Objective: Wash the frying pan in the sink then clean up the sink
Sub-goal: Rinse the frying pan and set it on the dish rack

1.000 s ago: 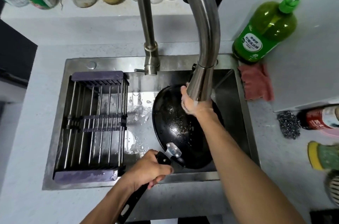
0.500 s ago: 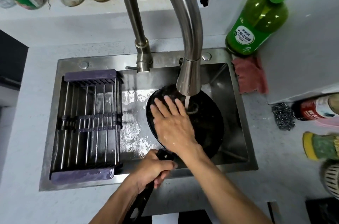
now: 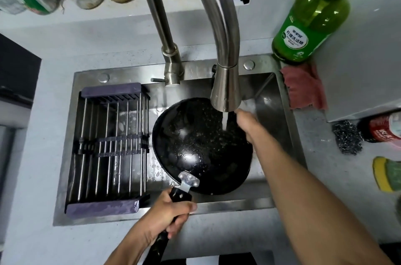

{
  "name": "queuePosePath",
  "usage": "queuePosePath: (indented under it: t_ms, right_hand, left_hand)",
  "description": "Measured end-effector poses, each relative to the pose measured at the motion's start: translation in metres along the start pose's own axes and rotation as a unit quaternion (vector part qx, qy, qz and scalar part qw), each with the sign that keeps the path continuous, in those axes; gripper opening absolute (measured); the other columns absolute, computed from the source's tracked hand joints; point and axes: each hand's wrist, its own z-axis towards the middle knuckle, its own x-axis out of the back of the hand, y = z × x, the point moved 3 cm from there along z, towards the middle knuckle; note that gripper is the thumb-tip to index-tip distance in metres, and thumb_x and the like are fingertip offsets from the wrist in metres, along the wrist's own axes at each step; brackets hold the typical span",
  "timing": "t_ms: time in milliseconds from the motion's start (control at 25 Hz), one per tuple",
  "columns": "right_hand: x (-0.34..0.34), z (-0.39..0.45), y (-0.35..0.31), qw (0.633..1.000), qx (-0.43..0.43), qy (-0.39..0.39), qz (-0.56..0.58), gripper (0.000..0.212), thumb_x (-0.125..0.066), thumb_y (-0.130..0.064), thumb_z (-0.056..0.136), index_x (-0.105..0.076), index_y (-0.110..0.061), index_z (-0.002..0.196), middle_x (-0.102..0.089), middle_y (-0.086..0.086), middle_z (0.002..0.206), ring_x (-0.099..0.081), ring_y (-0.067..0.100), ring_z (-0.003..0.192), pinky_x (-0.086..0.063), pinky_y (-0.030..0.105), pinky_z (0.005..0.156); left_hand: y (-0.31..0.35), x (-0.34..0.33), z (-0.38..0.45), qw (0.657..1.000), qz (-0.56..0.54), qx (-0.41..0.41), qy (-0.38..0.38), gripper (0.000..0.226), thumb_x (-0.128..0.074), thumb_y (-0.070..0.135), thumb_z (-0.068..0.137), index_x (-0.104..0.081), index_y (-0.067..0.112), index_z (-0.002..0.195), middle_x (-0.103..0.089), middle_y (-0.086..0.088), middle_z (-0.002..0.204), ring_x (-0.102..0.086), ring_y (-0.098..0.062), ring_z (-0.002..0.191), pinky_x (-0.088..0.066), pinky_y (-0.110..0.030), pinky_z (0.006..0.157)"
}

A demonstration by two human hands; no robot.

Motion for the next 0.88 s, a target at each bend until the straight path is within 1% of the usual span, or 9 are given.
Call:
queuePosePath:
  t_ms: [120,200,320,360,440,560,680,800,880]
  right_hand:
    - [-0.05,-0.025,-0.034,0.982,0.114,-0.031,-0.148,0.041,-0.045,-0.037,0.103,-0.052,-0.016,0.138,-0.047,0.017,0.15,-0.044,0.035,0.136,-0.035,0.042,0.114]
    - [-0.086,-0.07,-0.035,0.9,0.299,-0.087,-0.304,0.053,-0.032,-0.045,0.106,-0.032,-0.026,0.155,-0.028,0.006,0.163,-0.025,0.028,0.149,-0.018,0.044,0.122]
    - [-0.077,-0.134,0.011,0.726,0.528,-0.035,-0.439,0.053,-0.031,-0.043,0.105,-0.03,-0.03,0.156,-0.02,-0.004,0.166,-0.014,0.02,0.154,-0.009,0.043,0.125]
    - [-0.058,-0.14,0.033,0.721,0.547,-0.006,-0.426,0.053,-0.032,-0.044,0.104,-0.032,-0.03,0.155,-0.022,-0.005,0.165,-0.015,0.018,0.154,-0.008,0.041,0.125]
    - [-0.017,-0.133,0.073,0.817,0.478,0.058,-0.318,0.056,-0.029,-0.052,0.102,-0.03,-0.035,0.155,-0.02,-0.01,0.165,-0.011,0.011,0.154,-0.005,0.035,0.125]
    - [0.016,-0.079,0.078,0.975,0.22,0.044,-0.013,0.058,-0.035,-0.06,0.098,-0.036,-0.039,0.151,-0.033,-0.013,0.159,-0.028,0.009,0.148,-0.021,0.036,0.122]
    - [0.007,-0.039,0.021,0.996,0.082,-0.014,0.019,0.056,-0.04,-0.057,0.097,-0.052,-0.025,0.141,-0.054,-0.006,0.141,-0.049,0.019,0.131,-0.036,0.035,0.11]
    - [-0.022,-0.036,-0.023,0.996,0.07,-0.008,-0.063,0.036,-0.051,-0.034,0.1,-0.054,-0.015,0.131,-0.052,0.009,0.141,-0.051,0.026,0.123,-0.038,0.029,0.099]
    - [-0.046,-0.057,-0.037,0.987,0.096,-0.025,-0.126,0.073,-0.06,-0.064,0.087,-0.044,-0.024,0.146,-0.048,0.0,0.146,-0.05,0.026,0.13,-0.041,0.029,0.098]
  left_hand:
    - [-0.001,0.011,-0.001,0.999,0.03,0.003,0.03,0.043,-0.074,0.026,0.074,-0.051,-0.004,0.053,-0.042,-0.008,0.042,-0.032,-0.013,0.028,-0.025,-0.015,0.037]
    - [0.003,0.01,0.003,0.999,0.041,0.001,0.034,0.05,-0.075,0.03,0.071,-0.051,-0.011,0.057,-0.043,-0.011,0.045,-0.033,-0.014,0.029,-0.027,-0.015,0.037]
    - [0.008,0.006,0.006,0.999,0.016,0.006,0.039,0.049,-0.074,0.026,0.069,-0.049,-0.014,0.054,-0.043,-0.01,0.043,-0.033,-0.013,0.027,-0.026,-0.014,0.036]
    - [0.007,0.004,0.006,0.999,0.011,0.008,0.036,0.041,-0.073,0.023,0.069,-0.051,-0.005,0.049,-0.043,-0.009,0.041,-0.032,-0.013,0.026,-0.025,-0.014,0.035]
    - [0.008,0.0,0.002,1.0,0.023,0.009,0.017,0.036,-0.073,0.023,0.071,-0.052,0.008,0.045,-0.042,-0.008,0.039,-0.032,-0.012,0.027,-0.026,-0.014,0.034]
    - [0.009,0.002,-0.005,0.997,0.071,0.008,-0.002,0.032,-0.074,0.02,0.078,-0.052,0.007,0.059,-0.044,-0.009,0.042,-0.033,-0.012,0.028,-0.027,-0.016,0.035]
    - [0.011,0.01,-0.011,0.994,0.104,0.036,0.009,0.024,-0.07,0.009,0.086,-0.046,0.009,0.083,-0.045,-0.01,0.047,-0.033,-0.012,0.034,-0.032,-0.019,0.036]
    - [0.019,0.015,-0.02,0.987,0.151,0.037,0.024,0.017,-0.068,0.007,0.087,-0.051,0.008,0.085,-0.045,-0.008,0.047,-0.033,-0.013,0.035,-0.031,-0.02,0.035]
    - [0.02,0.018,-0.021,0.986,0.164,0.026,0.031,0.019,-0.069,0.008,0.086,-0.055,-0.005,0.087,-0.045,-0.008,0.045,-0.033,-0.013,0.034,-0.029,-0.022,0.037]
